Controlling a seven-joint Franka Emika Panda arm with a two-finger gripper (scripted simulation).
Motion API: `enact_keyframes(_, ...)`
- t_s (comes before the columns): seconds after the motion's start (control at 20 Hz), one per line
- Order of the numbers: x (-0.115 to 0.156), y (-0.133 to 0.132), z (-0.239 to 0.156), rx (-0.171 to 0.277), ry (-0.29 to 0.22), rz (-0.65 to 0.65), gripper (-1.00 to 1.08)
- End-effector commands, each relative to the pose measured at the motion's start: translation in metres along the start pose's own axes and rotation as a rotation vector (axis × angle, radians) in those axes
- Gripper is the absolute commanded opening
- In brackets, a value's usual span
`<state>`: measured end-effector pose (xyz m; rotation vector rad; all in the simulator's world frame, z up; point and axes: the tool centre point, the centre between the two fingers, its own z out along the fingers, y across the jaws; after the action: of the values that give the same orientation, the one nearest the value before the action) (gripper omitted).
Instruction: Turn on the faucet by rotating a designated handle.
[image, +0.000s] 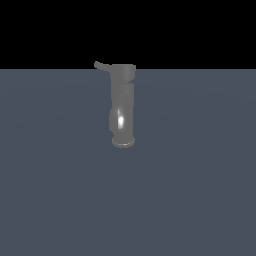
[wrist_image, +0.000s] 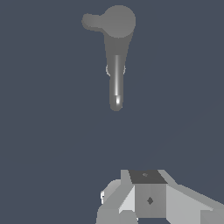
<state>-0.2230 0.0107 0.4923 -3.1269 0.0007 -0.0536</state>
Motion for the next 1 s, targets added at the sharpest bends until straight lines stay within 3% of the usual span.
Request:
enact_keyframes(0.0, 0.008, -0.001, 0.001, 0.012, -0.003, 0.033, -1.0)
enact_keyframes(0.95, 0.112, -0.016, 0.032, 0.106, -0.071, 0.489, -1.0)
